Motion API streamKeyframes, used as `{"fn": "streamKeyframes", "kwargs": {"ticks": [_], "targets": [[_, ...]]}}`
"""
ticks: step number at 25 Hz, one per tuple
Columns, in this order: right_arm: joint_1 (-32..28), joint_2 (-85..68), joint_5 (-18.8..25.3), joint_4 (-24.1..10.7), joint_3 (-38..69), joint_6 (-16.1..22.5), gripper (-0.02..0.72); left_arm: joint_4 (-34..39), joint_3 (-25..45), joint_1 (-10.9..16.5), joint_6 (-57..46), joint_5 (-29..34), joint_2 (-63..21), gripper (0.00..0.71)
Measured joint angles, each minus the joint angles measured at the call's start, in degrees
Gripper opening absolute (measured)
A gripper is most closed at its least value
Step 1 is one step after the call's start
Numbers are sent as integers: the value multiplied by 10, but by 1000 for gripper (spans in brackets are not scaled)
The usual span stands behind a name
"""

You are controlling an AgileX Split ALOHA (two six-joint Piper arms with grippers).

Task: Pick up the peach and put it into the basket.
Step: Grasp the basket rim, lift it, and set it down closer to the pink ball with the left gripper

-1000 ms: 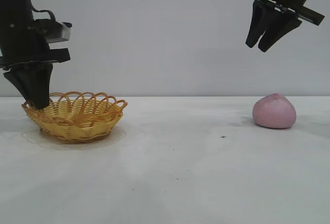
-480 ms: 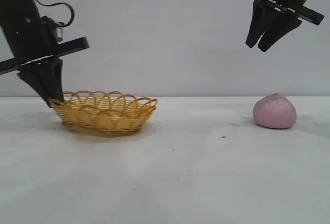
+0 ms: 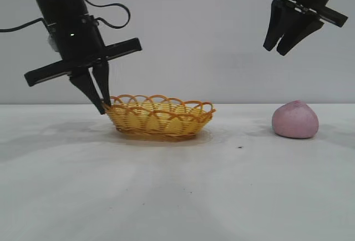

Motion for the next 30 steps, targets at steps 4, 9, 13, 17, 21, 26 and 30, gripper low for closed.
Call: {"fn": "streamKeyframes", "kwargs": {"ticks": [4, 9, 13, 17, 21, 26, 30], "targets": [[0, 0, 0, 1, 0, 0, 221, -1, 34, -18, -13, -38, -11, 0], [0, 0, 0, 3, 0, -2, 221, -1, 41, -21, -15, -41, -16, 0], [0, 0, 0, 4, 0, -2, 221, 12, 44, -21, -16, -35, -22, 108], [0, 0, 1, 4, 0, -2, 221, 26, 45, -21, -16, -22, -28, 310], [0, 0, 1, 4, 0, -2, 221, 53, 45, -21, -16, -19, -36, 369], [0, 0, 3, 4, 0, -2, 221, 181, 45, -21, 0, -7, -78, 394], [0, 0, 3, 4, 0, -2, 221, 242, 45, 4, 69, 29, -97, 394]]}}
